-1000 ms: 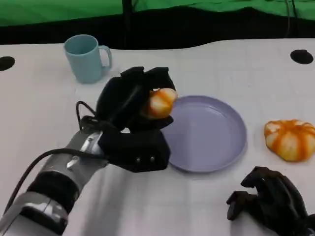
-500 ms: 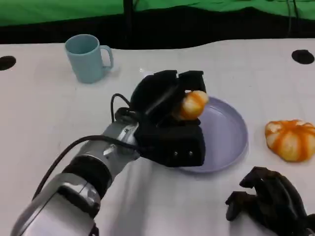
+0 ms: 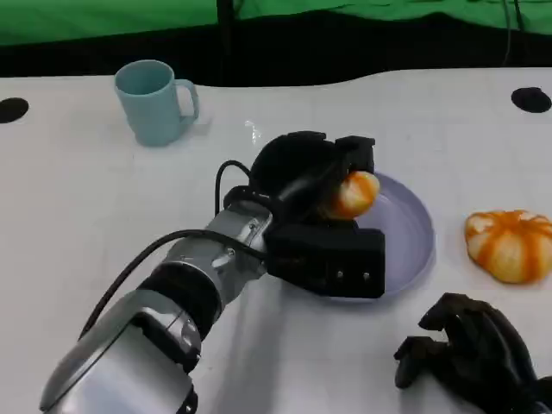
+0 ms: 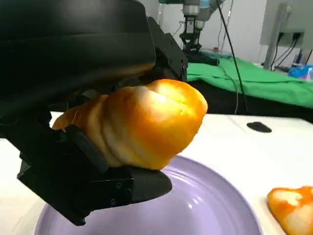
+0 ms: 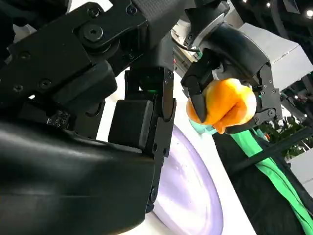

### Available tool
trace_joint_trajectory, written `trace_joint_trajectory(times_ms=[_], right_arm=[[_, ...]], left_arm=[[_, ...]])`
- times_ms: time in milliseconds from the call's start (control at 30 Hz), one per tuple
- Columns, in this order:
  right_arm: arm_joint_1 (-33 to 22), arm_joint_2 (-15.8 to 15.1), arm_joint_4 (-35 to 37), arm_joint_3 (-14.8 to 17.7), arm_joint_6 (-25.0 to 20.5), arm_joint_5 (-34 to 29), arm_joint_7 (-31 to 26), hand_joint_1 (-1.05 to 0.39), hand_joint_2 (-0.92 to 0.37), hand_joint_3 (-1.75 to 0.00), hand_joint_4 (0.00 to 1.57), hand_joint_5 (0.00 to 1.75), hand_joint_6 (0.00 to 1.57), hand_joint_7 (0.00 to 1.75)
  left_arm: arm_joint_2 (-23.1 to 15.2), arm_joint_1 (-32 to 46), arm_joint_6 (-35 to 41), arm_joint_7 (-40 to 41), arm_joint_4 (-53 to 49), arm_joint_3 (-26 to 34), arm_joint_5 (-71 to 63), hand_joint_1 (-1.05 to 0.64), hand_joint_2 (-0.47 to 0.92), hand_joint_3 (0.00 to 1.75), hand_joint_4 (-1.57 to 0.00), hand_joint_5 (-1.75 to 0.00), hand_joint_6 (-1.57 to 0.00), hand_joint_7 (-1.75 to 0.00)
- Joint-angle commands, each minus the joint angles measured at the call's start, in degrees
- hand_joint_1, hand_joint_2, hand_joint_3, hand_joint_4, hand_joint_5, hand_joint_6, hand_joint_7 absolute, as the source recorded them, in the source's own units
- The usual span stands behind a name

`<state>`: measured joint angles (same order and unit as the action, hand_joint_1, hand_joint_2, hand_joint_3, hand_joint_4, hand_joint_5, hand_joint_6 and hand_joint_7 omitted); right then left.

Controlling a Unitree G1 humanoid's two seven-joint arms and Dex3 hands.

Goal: Grasp the bread from the table and place it into the plate.

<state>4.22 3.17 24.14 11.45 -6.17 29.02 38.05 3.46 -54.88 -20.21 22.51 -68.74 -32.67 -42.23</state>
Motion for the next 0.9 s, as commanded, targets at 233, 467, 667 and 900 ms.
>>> trace_joint_trajectory(times_ms=[233, 467, 667, 900], right_arm=[[-0.78, -0.04, -0.5, 0.09, 1.08, 0.19, 0.14, -1.05, -0.73, 0.0, 1.57, 0.75, 1.57, 0.38], [-0.83, -0.11, -0.82, 0.05, 0.8, 0.15, -0.02, -1.04, -0.74, -0.01, 1.57, 0.74, 1.57, 0.37], [-0.58, -0.13, -0.5, 0.11, 0.84, 0.25, 0.17, -1.05, -0.73, 0.0, 1.57, 0.74, 1.57, 0.37], [-0.71, -0.14, -0.51, 0.1, 1.39, -0.07, 0.3, -1.04, -0.74, 0.0, 1.57, 0.74, 1.57, 0.37]], left_arm=[[0.49, -2.89, 4.32, -9.16, -1.58, -2.49, -1.16, -0.61, 0.88, 0.46, -0.3, -0.99, -0.25, -0.57], [-0.14, -4.82, 7.59, -18.89, -0.65, -4.67, -2.0, -1.03, 0.92, 0.52, -0.01, -0.29, -0.01, -0.02], [-0.46, -5.42, 8.5, -23.71, 0.23, -4.38, -1.31, -1.05, 0.92, 0.55, 0.0, -0.15, 0.0, 0.0], [-1.32, -5.63, 8.21, -27.82, 1.6, -3.21, -0.07, -1.05, 0.92, 0.57, 0.0, -0.1, 0.0, 0.0]])
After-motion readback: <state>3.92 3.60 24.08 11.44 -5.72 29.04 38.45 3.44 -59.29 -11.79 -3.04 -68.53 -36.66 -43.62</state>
